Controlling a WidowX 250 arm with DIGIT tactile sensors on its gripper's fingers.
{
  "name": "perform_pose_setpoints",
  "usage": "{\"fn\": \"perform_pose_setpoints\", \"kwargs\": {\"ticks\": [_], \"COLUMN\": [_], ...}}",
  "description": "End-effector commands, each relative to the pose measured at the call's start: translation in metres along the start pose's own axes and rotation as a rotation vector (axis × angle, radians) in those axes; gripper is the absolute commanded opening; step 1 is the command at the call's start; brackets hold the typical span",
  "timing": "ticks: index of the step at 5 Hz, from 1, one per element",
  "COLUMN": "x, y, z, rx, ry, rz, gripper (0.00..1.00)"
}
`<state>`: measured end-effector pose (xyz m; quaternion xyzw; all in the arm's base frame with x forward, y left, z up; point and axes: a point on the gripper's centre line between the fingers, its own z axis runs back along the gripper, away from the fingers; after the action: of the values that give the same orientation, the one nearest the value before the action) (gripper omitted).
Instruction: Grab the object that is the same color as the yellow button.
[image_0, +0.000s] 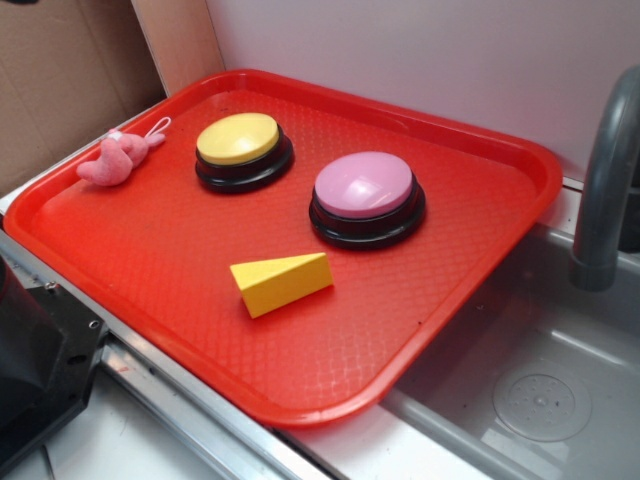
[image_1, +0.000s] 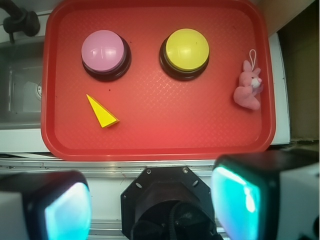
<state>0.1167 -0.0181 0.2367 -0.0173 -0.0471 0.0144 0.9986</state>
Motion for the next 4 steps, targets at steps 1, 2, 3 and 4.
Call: {"fn": "perform_pose_setpoints", "kwargs": {"ticks": [1, 2, 3, 4], "x": [0.0, 0.006, 0.017, 0.028], "y": [0.0, -0.016, -0.034, -0.054], "z": [0.0, -0.01, -0.024, -0.054], "rx": [0.0, -0.02, -0.021, -0.054], "ry": [0.0, -0.031, -0.044, -0.086], "rz": [0.0, -0.09, -0.234, -0.322], "gripper": [1.0, 1.0, 1.0, 1.0]}}
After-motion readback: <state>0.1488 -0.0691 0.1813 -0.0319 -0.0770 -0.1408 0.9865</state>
